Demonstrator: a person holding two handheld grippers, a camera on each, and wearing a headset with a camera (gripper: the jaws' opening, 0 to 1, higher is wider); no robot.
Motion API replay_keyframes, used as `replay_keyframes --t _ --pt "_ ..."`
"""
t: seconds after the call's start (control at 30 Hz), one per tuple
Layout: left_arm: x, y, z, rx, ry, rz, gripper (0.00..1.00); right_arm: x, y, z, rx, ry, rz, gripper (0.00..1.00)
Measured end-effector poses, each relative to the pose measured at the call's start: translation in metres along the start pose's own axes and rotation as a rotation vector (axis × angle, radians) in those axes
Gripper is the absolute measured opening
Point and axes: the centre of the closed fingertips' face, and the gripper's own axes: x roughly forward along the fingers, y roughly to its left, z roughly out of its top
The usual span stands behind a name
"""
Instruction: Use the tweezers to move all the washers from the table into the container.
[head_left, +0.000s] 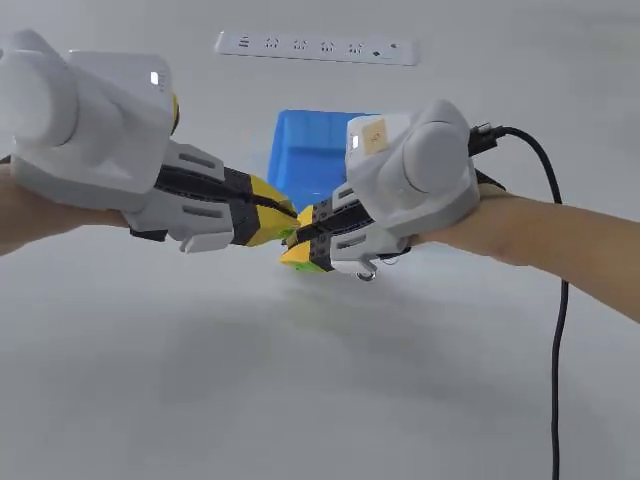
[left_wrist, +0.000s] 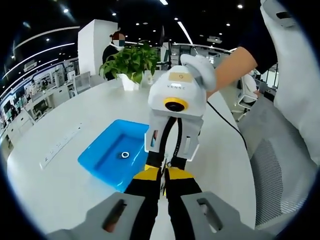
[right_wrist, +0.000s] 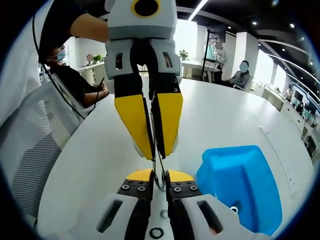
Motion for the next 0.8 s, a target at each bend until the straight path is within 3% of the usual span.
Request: replay_keyframes --t 0.07,0.17,0.43,0.57,0.8 --pt "0.0 -0.001 -0.001 0.003 0.004 -0.001 0.1 0.0 0.0 0.0 -0.006 0.003 -0.006 0.1" --pt "0.0 -0.008 0.0 -0.048 -0.005 -0.038 0.17 0.0 -0.001 -0.001 -0.005 0.002 -0.007 0.1" --pt "-0.001 -0.005 -0.001 -0.061 -0.006 -0.014 0.2 -0.002 -0.004 -0.001 0.017 -0.014 -0.032 0.1" --pt "-0.006 -0.006 -0.002 -0.112 -0.012 -0.011 0.23 -0.004 -0.006 0.001 0.023 -0.016 -0.038 0.1" --pt "-0.014 -0.004 -0.004 -0.127 -0.013 0.036 0.29 -0.006 -0.004 0.004 0.025 -0.014 -0.039 0.1"
